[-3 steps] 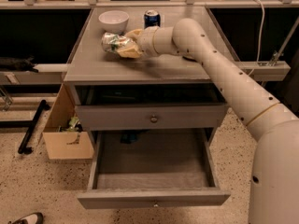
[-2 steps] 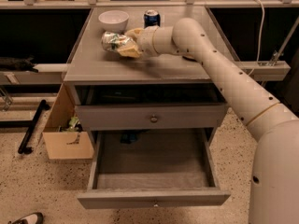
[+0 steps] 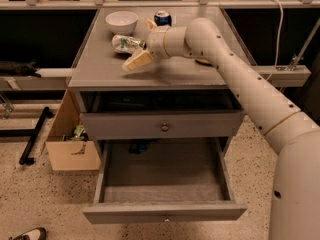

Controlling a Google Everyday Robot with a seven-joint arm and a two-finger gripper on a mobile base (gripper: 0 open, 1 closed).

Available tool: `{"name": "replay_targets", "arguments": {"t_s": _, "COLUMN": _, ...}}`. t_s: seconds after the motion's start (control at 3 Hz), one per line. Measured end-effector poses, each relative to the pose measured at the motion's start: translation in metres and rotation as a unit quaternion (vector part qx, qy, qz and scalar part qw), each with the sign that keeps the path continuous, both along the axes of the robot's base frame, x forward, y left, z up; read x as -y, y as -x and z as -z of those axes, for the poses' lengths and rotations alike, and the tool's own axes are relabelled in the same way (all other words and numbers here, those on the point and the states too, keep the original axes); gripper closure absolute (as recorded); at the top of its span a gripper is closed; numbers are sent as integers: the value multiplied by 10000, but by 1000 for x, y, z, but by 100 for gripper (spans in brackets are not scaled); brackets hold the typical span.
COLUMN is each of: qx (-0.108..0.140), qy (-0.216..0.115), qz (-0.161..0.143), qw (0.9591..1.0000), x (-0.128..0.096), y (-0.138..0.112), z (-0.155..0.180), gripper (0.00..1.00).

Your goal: Pick 7up can from middle drawer and place on counter

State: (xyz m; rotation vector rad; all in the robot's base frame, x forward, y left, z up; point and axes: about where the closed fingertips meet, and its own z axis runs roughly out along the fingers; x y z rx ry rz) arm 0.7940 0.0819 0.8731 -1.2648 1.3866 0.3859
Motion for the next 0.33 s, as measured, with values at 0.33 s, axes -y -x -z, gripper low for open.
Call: {"name": "replay_targets", "arguments": {"t_s": 0.33, "qx": 469, "qy": -156, "qz": -170, "qw": 9986, "x": -3, "y": 12, "z": -29, "gripper": 0}}
